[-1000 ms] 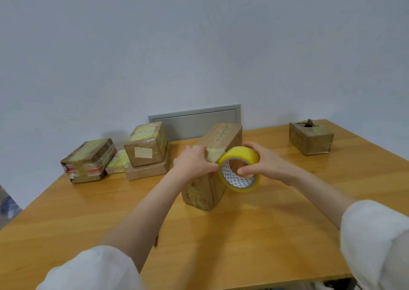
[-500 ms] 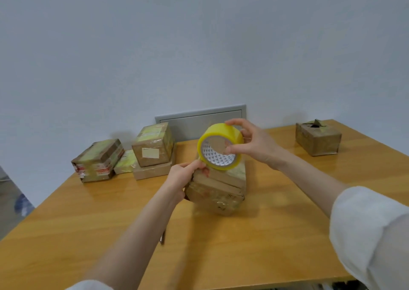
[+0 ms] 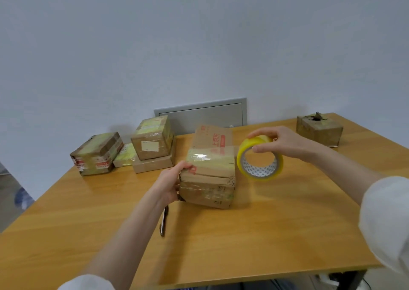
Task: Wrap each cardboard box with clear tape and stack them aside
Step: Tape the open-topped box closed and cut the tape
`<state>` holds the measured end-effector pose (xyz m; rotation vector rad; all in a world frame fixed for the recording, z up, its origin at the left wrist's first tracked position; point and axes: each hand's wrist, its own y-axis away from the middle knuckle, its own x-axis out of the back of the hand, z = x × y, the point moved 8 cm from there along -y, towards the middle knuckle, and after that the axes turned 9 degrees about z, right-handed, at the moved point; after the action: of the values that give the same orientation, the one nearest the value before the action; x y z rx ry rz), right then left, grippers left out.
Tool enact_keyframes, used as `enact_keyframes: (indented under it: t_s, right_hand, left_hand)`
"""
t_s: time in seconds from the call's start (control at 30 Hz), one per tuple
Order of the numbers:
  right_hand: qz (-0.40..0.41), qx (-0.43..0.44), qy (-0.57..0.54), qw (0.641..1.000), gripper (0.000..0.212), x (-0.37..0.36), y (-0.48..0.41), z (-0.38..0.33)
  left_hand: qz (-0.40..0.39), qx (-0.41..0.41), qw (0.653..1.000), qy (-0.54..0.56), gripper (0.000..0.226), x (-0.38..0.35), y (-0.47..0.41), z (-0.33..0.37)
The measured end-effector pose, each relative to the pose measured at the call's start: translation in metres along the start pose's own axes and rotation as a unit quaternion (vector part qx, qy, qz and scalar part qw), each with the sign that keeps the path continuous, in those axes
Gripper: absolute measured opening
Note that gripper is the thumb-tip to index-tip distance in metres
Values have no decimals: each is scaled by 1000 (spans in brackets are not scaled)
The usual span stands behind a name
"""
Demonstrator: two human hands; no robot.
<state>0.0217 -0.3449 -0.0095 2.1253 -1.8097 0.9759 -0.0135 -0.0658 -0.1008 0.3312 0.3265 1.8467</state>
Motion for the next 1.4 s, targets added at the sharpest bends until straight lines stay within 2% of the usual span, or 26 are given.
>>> enact_keyframes:
  t_s: [0.2,0.3,0.4,0.47,0.53,0.57,0.63,0.67,0.73,0.8,0.87,1.07,1.17,1.3,1.4]
  right_hand:
    - [-55,-22,45,997,27,-11,-4,17]
    - [-90,-18,113,989,27,-16,-4,25]
    - [-89,-25,124,988,30,-19,-2,33]
    - [-90,-26,119,989,29,-25,0,35]
    - [-98,-23,112,989,27,-32,2,35]
    - [-99,-23,107,989,26,-34,2,34]
    - [-104,-24,100,989,24,-37,0,31]
    - [-109,-24,102,988,23,-39,-1,30]
    - [-118,-25,119,986,23,-43,0,30]
    - [-116,-27,133,984,24,-45,2,33]
    - [-106,-33,134,985,28,-45,2,36]
    - [-100,-28,168,980,40,-48,-2,35]
    - [-62,-35,136,988,48,-41,-2,38]
    - [12,-49,22,998,40,-31,9,47]
    - [29,-34,3,999,28,-28,14,46]
  left_hand:
    - [-18,13,1000,7,40,-1,-6,-3]
    - [-22,30,999,16,41,0,-9,-10]
    - [-31,22,999,1,39,1,-12,-9]
    - [-29,-10,999,-32,37,2,-9,-1]
    - [12,-121,983,-140,47,5,-6,17]
    - [52,-205,951,-227,57,5,-2,31]
    - [101,-377,836,-387,74,-17,20,59]
    - [85,-428,782,-444,79,-36,28,63]
    - [28,-451,706,-545,90,-73,32,55]
    - [-21,-420,664,-618,96,-94,25,37]
    - [-49,-402,630,-662,90,-101,19,24]
    - [-61,-392,631,-666,74,-100,18,23]
    - [-44,-378,636,-671,70,-100,18,23]
    - [-15,-354,639,-683,67,-101,15,25]
    - [-12,-347,638,-688,67,-102,14,25]
